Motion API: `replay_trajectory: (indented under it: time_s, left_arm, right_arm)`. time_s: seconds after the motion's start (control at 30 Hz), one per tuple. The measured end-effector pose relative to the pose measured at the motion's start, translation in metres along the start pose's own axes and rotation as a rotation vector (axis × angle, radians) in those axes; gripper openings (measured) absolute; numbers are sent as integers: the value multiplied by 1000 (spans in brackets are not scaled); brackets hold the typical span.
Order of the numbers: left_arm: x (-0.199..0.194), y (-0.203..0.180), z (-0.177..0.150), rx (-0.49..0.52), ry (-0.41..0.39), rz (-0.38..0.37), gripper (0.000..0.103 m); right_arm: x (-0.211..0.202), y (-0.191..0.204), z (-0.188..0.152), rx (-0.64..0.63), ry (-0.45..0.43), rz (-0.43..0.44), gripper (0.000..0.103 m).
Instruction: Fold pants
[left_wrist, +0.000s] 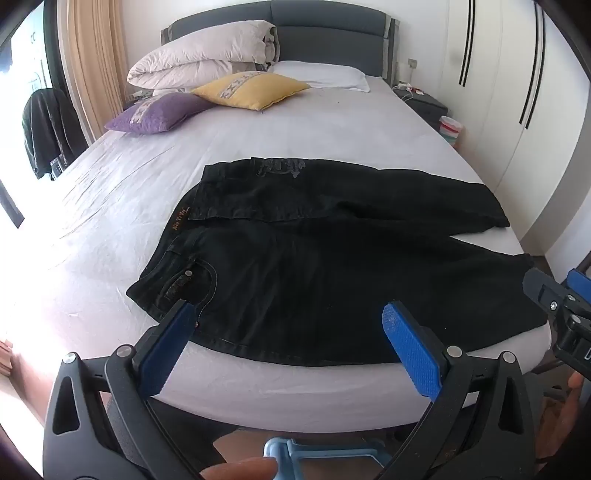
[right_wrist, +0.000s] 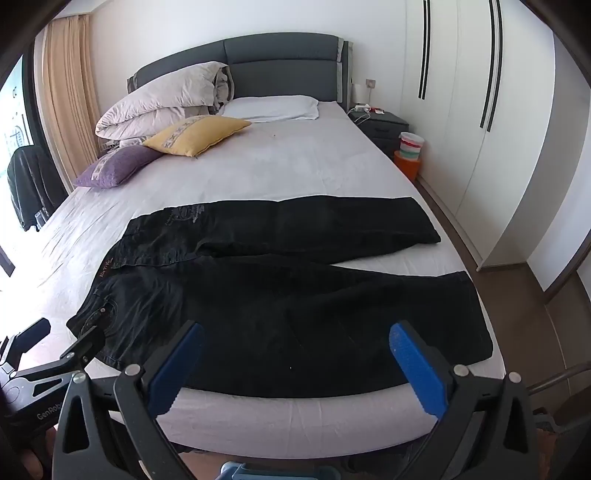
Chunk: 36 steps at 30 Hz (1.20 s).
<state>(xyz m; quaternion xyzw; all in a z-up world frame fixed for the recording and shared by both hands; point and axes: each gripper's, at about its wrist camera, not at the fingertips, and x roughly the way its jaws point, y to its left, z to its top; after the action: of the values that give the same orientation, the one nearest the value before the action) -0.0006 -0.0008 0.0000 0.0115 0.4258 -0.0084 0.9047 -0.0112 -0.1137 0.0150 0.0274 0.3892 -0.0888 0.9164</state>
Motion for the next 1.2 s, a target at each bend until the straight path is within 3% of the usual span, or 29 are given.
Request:
replay_trajectory:
  time_s: [1.2]
  left_arm:
    - [3, 11, -3, -20, 16, 8, 103]
  right_arm:
    - [8, 1, -12, -3, 62, 6, 103]
